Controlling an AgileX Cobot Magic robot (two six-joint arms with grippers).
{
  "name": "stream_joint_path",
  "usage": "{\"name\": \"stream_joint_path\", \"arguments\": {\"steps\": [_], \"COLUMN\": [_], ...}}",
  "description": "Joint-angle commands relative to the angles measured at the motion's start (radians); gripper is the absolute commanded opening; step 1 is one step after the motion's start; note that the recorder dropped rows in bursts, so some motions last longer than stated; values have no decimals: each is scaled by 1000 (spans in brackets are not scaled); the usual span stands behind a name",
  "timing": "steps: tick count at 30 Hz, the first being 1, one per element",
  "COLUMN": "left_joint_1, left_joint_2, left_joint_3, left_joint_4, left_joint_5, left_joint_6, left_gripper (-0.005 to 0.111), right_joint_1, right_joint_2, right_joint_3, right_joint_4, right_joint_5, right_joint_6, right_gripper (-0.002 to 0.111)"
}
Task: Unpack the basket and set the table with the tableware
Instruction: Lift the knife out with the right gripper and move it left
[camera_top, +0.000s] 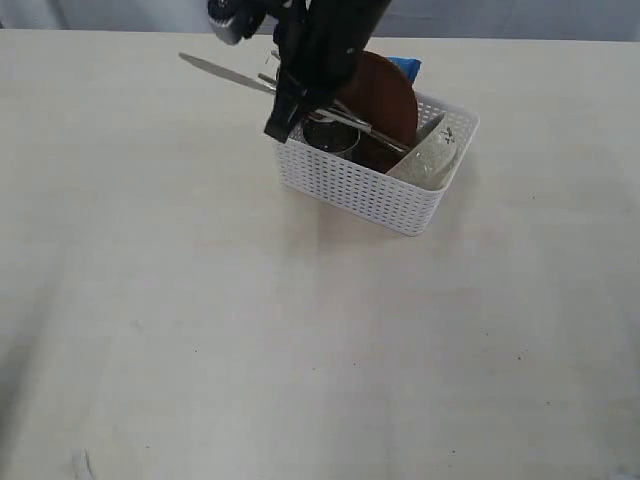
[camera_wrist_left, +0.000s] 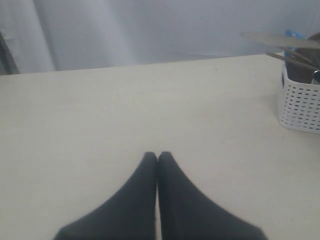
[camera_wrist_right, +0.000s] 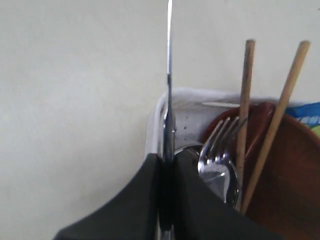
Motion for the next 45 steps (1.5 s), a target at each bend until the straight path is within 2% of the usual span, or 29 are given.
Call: {"name": "stream_joint_path", "arguments": {"steps": [1,6,10,15,20,25,29,35,38,41,45], "left_joint_1": [-8,-8,-8,-8,-8,-8,-8,-8,-8,-8,-8], "left_joint_2": [-2,-2,-2,-2,-2,-2,-2,-2,-2,-2,-2], "left_joint_3": [2,2,2,2,2,2,2,2,2,2,2], "left_joint_4": [-2,-2,-2,-2,-2,-2,-2,-2,-2,-2,-2], "left_joint_5": [-9,-9,-9,-9,-9,-9,-9,-9,-9,-9,-9], "left_joint_6": [-1,-1,-1,-1,-1,-1,-1,-1,-1,-1,-1], "left_gripper": [0,0,0,0,0,0,0,0,0,0,0], "right_joint_1": [3,5,33,116,203,235,244,285,322,362,385], "right_joint_2": [-57,-83,-83,-72,-52,4,38,43,43,43,43], "right_joint_3": [-44,-82,-82,-78,-78,-71,7,252,367,455,537], "right_joint_4": [100,295,371,378,373,376,471,799,974,1069,1133], "right_joint_5": [1,44,107,166,118,82,-85,-563,-736,-871,-926], "right_joint_6": [31,31,87,205,342,501,606,636,638,638,634], "right_gripper": [0,0,-1,-1,-1,-1,-1,-1,-1,-1,-1]}}
